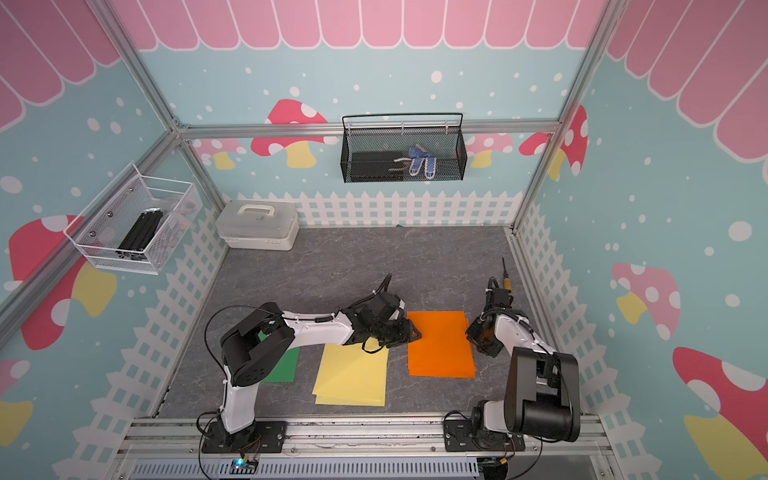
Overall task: Sort the scattered colored papers by color
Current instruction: Place the colored paper, then reset both arms
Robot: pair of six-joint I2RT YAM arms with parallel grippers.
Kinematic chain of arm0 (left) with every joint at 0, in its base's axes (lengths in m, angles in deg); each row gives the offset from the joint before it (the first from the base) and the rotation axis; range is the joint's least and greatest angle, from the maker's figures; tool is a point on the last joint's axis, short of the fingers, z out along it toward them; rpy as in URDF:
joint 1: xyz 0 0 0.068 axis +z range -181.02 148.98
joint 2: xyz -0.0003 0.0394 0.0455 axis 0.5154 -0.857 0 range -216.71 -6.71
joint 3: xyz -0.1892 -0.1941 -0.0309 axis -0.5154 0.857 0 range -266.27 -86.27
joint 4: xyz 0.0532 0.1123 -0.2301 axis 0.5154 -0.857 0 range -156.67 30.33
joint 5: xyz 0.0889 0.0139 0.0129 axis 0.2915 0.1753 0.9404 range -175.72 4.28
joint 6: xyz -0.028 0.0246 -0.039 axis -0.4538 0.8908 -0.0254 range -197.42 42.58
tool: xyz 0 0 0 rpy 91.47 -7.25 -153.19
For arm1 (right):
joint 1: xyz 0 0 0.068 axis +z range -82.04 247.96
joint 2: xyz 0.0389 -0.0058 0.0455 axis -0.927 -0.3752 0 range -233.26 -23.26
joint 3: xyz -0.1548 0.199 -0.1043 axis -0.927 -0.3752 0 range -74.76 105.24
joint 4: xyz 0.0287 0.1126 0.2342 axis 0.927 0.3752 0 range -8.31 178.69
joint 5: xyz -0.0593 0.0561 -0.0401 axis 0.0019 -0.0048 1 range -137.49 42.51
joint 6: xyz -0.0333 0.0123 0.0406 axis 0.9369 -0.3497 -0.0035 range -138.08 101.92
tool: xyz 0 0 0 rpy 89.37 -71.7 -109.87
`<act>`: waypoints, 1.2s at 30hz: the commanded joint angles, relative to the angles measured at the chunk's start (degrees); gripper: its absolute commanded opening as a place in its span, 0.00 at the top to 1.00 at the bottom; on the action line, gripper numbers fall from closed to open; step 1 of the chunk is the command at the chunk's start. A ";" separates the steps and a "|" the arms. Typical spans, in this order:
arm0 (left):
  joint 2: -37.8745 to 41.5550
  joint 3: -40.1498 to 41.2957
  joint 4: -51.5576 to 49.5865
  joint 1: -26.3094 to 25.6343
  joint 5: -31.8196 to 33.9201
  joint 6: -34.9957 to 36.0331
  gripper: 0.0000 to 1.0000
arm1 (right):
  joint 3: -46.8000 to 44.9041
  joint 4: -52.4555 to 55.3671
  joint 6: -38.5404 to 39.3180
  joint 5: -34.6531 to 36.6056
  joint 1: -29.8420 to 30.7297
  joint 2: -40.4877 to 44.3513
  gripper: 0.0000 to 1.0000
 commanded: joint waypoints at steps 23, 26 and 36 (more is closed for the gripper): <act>33.88 1.55 -25.12 31.75 30.51 36.75 0.10 | 13.47 -0.71 10.88 -1.25 -0.15 9.99 0.29; 37.52 7.47 -20.57 40.67 34.75 40.33 0.08 | 10.14 -10.34 12.40 -3.98 -0.15 7.97 0.23; 35.73 31.35 11.96 54.34 39.39 43.93 0.07 | -7.41 -47.30 24.39 -2.04 -0.07 8.80 0.19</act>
